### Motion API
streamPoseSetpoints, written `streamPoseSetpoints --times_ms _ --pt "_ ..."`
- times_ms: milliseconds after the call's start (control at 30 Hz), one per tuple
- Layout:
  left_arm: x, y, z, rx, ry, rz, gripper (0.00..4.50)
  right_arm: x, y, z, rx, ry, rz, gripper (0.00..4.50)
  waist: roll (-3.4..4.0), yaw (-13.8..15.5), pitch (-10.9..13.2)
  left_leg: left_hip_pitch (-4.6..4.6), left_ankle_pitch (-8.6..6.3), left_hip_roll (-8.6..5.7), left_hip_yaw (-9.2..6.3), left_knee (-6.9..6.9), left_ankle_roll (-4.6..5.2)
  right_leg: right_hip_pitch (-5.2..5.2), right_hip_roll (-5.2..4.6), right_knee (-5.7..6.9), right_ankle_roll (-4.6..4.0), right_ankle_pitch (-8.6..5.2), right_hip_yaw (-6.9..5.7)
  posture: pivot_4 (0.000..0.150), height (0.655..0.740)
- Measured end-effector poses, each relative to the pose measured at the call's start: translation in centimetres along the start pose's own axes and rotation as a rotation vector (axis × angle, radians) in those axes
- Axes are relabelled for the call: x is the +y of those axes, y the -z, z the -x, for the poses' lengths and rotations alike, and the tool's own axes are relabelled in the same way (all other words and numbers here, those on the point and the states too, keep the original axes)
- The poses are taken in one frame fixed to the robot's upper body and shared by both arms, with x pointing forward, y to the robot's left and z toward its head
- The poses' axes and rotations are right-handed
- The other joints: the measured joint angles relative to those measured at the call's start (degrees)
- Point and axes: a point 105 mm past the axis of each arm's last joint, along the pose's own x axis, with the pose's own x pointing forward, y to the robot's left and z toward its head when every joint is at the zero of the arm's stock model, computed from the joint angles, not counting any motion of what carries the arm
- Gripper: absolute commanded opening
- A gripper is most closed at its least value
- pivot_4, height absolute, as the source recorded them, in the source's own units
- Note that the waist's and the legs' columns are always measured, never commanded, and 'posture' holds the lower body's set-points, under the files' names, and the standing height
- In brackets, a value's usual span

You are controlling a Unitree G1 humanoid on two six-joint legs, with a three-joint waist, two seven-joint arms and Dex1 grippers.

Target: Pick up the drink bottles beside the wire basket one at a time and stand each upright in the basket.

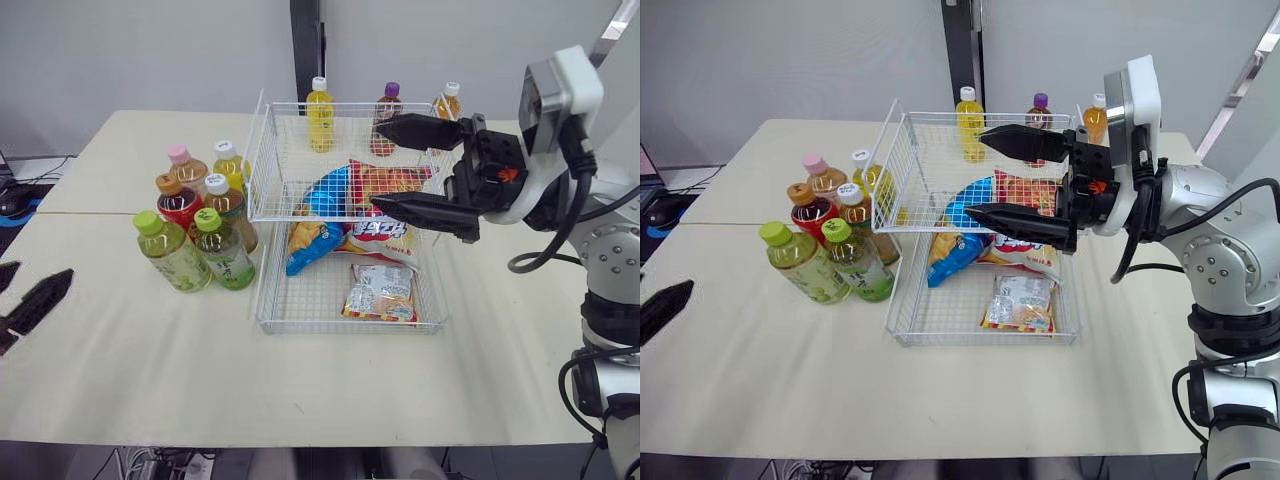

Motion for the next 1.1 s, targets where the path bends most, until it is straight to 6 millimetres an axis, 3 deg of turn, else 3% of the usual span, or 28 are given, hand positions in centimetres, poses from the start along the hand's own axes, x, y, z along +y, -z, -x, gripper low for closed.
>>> streamPoseSetpoints --times_ms 433,633,800,900,1100 --pt "-3.2 -0.2 -9.0 -0.111 -0.031 -0.034 4.48 0.9 -0.2 -0.9 -0.018 -0.02 -0.021 4.5 -0.12 0.8 -0.1 -0.09 0.03 -0.02 -0.01 -0.01 0.05 -0.04 0.27 -0.04 -0.03 0.0 0.01 0.15 0.74" --pt "-3.9 0.0 -11.6 -0.111 -0.002 -0.034 4.48 1.0 -0.3 -0.9 -0.012 -0.002 -0.009 4.5 -0.12 0.8 -0.1 -0.1 0.03 -0.04 0.01 0.0 0.05 -0.04 0.26 -0.04 -0.03 0.0 0.02 0.15 0.74" --pt "-4.2 0.7 -12.3 -0.091 0.011 -0.026 4.48 1.1 -0.4 -0.9 -0.004 0.008 0.006 4.5 -0.12 0.7 -0.1 -0.1 0.03 -0.04 0.0 -0.01 0.04 -0.05 0.26 -0.05 -0.03 0.0 0.01 0.15 0.74" --pt "-4.3 0.8 -12.5 -0.09 0.011 -0.028 3.88 1.1 -0.4 -1.0 -0.003 0.011 0.011 4.5 -0.12 0.8 -0.1 -0.1 0.03 -0.05 -0.01 0.0 0.04 -0.04 0.26 -0.05 -0.02 0.0 0.0 0.15 0.74" --pt "-4.0 0.9 -12.6 -0.089 -0.005 -0.047 1.92 1.0 -0.4 -1.0 -0.005 0.025 0.011 4.5 -0.12 0.8 -0.1 -0.1 0.03 -0.05 0.0 -0.01 0.04 -0.04 0.25 -0.05 -0.02 0.0 0.01 0.15 0.74"
